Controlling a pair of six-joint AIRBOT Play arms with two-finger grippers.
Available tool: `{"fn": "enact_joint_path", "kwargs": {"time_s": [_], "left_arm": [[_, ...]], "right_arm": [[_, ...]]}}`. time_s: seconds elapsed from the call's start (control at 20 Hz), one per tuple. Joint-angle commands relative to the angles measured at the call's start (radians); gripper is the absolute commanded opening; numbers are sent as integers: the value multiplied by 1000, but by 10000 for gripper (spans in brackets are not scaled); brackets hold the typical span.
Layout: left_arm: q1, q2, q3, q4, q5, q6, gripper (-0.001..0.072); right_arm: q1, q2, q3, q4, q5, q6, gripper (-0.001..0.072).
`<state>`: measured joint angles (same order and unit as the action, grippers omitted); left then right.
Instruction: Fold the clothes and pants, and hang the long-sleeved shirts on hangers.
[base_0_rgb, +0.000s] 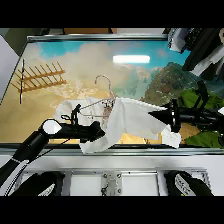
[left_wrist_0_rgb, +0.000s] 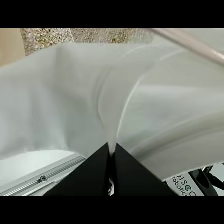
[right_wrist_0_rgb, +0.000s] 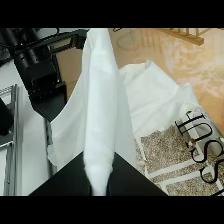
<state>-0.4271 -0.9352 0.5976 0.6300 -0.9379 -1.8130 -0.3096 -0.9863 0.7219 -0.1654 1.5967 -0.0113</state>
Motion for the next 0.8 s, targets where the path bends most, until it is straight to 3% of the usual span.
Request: {"fn": "enact_joint_path", "kwargs": {"time_s": [0.0, 0.25, 0.45, 0.75], "left_arm": [[-21, 0, 0, 7, 18, 2, 17], [88, 68, 0, 85, -43, -4, 17], [222, 138, 0, 172, -150, -9, 17], [363, 176, 2, 187, -166, 20, 17]], "right_arm": [[1, 0, 0, 24, 0, 18, 17], [2, 8, 1, 60, -34, 236, 13], [28, 98, 2, 54, -162, 308, 10], [112, 200, 34, 54, -239, 496, 9]]}}
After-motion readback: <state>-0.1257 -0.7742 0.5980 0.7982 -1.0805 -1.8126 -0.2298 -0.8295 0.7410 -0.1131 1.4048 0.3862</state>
